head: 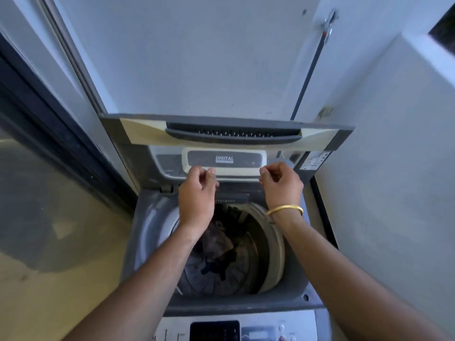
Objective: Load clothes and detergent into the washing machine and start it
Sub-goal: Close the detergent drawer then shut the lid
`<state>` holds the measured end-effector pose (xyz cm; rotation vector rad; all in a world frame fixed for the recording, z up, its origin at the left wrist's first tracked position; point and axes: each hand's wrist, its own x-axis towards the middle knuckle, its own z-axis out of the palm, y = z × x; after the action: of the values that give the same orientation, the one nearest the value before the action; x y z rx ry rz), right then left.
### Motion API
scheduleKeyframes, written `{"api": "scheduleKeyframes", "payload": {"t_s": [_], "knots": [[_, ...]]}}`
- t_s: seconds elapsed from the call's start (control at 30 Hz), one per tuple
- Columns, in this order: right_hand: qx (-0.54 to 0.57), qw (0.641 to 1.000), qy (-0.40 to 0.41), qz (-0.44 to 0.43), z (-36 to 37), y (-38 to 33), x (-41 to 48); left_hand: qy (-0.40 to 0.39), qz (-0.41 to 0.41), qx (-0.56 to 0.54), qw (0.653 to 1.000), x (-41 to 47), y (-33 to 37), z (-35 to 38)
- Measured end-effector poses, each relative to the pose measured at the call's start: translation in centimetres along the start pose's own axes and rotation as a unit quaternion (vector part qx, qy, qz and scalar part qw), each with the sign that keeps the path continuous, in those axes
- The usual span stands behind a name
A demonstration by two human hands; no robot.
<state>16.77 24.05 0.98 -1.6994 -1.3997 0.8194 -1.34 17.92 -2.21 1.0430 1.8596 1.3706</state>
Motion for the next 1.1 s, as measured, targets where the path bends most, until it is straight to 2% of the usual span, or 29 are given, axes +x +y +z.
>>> {"api": "scheduleKeyframes", "payload": {"t_s": [0.1,0.17,0.33,0.47,0.6,0.7,0.93,1.1], "knots": [[-0.017,0.994,0.021,-0.103,-2.4,-3.4,-0.3,0.051,0.143,0.062,0.986,0.1,4.4,-1.2],[-0.041,0.986,0.026,-0.161,-3.5,-5.3,-0.5,0.085,0.234,0.104,0.963,0.2,7.3,-1.7],[-0.136,0.942,0.06,-0.301,-4.8,-8.0,-0.8,0.141,0.342,0.213,0.904,1.0,10.4,-2.7],[-0.21,0.907,0.028,-0.364,-4.8,-9.4,-0.5,0.119,0.361,0.335,0.862,2.1,11.3,-3.9],[-0.235,0.91,-0.026,-0.341,-4.7,-10.0,-0.5,0.049,0.359,0.357,0.861,2.2,11.3,-4.6],[-0.259,0.9,-0.025,-0.348,-4.8,-9.9,-0.8,0.029,0.376,0.377,0.846,2.2,10.9,-5.2],[-0.297,0.889,-0.046,-0.344,-5.1,-9.9,-1.7,0.019,0.361,0.396,0.844,1.2,10.5,-5.6],[-0.292,0.888,-0.016,-0.354,-5.1,-8.2,-3.3,0.018,0.371,0.395,0.84,-1.0,9.7,-6.2]]}}
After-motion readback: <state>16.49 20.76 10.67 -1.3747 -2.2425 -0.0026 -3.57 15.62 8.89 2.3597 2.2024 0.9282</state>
